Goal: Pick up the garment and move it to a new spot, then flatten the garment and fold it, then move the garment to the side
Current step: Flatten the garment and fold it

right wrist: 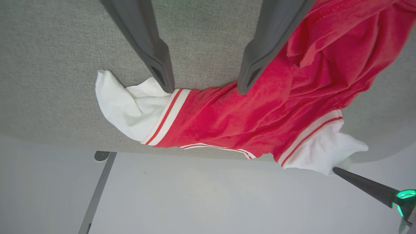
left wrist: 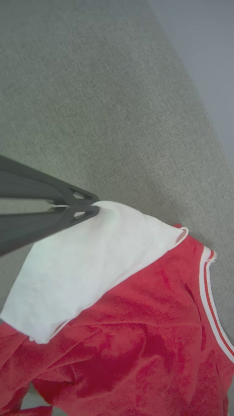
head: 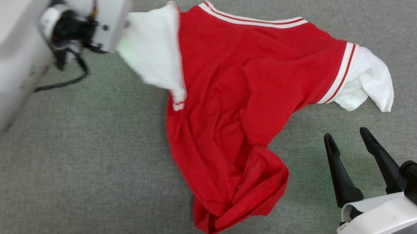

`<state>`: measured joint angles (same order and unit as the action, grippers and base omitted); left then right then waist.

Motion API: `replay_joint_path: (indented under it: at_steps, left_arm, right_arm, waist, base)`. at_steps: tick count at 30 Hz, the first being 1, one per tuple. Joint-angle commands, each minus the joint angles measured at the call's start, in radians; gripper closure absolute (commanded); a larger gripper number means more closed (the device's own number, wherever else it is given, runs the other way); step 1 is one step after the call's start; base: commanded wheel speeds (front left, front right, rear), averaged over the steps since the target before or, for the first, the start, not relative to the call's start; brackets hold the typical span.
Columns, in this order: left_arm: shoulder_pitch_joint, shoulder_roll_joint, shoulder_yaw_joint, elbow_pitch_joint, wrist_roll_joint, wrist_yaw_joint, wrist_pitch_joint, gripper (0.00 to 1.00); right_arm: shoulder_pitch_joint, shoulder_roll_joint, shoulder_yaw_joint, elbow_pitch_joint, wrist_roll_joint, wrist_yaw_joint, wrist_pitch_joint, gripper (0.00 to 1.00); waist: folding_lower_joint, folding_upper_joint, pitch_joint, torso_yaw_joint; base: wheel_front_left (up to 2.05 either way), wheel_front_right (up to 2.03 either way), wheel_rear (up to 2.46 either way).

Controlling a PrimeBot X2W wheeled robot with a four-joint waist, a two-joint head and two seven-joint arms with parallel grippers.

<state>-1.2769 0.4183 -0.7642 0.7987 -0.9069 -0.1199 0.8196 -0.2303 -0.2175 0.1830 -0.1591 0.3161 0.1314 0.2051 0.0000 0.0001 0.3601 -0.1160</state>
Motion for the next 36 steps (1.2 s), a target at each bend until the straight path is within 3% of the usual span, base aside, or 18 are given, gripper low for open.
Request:
replay_joint_path:
  at_steps: [1, 8, 16, 20, 21, 22, 23, 24, 30, 36]
  left_arm:
    - [-0.003, 0.020, -0.009, -0.003, 0.013, -0.003, 0.002, 1.00]
    - [-0.006, 0.128, -0.094, 0.024, 0.137, -0.003, -0.044, 1.00]
    - [0.003, 0.149, -0.127, 0.076, 0.184, 0.024, -0.072, 1.00]
    - [0.020, 0.131, -0.116, 0.098, 0.163, 0.030, -0.085, 1.00]
    - [0.024, 0.128, -0.112, 0.104, 0.156, 0.031, -0.088, 0.93]
    - [0.028, 0.124, -0.108, 0.107, 0.150, 0.031, -0.093, 0.70]
    - [0.033, 0.120, -0.105, 0.111, 0.146, 0.035, -0.105, 0.04]
    - [0.038, 0.114, -0.104, 0.113, 0.143, 0.034, -0.117, 0.00]
    - [0.100, 0.098, -0.048, 0.109, 0.091, 0.045, -0.256, 0.00]
    - [0.242, 0.075, 0.035, 0.027, 0.020, 0.063, -0.499, 0.00]
  right_arm:
    - [0.005, -0.004, 0.003, -0.008, 0.001, -0.002, 0.004, 0.00]
    - [-0.008, -0.011, -0.002, -0.026, 0.001, -0.002, 0.014, 0.00]
    - [-0.002, -0.015, -0.018, -0.032, -0.004, -0.002, 0.023, 0.00]
    - [-0.002, -0.017, -0.024, -0.035, -0.007, -0.002, 0.030, 0.00]
    - [0.000, -0.018, -0.025, -0.036, -0.006, -0.002, 0.032, 0.00]
    - [0.003, -0.017, -0.026, -0.036, -0.007, -0.002, 0.033, 0.00]
    - [0.005, -0.017, -0.027, -0.035, -0.007, -0.002, 0.035, 0.00]
    - [0.007, -0.018, -0.026, -0.033, -0.006, -0.002, 0.038, 0.00]
    - [-0.002, -0.042, -0.030, -0.014, 0.029, -0.002, 0.062, 0.00]
    - [-0.031, -0.113, -0.010, 0.036, 0.081, -0.002, 0.119, 0.00]
  waist:
    - [0.0000, -0.0001, 0.008, 0.005]
    - [0.0000, -0.0001, 0.044, -0.001]
    - [0.0000, -0.0001, 0.047, 0.001]
    - [0.0000, -0.0001, 0.037, 0.007]
    - [0.0000, -0.0001, 0.034, 0.009]
    - [0.0000, -0.0001, 0.030, 0.012]
    - [0.0000, -0.0001, 0.024, 0.015]
    - [0.0000, -0.0001, 0.017, 0.017]
    - [0.0000, -0.0001, -0.046, 0.039]
    - [0.0000, -0.0001, -0.111, 0.091]
  base:
    - [0.00, 0.00, 0.00]
    - [0.00, 0.00, 0.00]
    - [0.00, 0.00, 0.00]
    - [0.00, 0.00, 0.00]
    - [0.00, 0.00, 0.00]
    - [0.00, 0.00, 0.00]
    - [0.00, 0.00, 0.00]
    - [0.00, 0.00, 0.00]
    - [0.00, 0.00, 0.00]
    - [0.00, 0.00, 0.00]
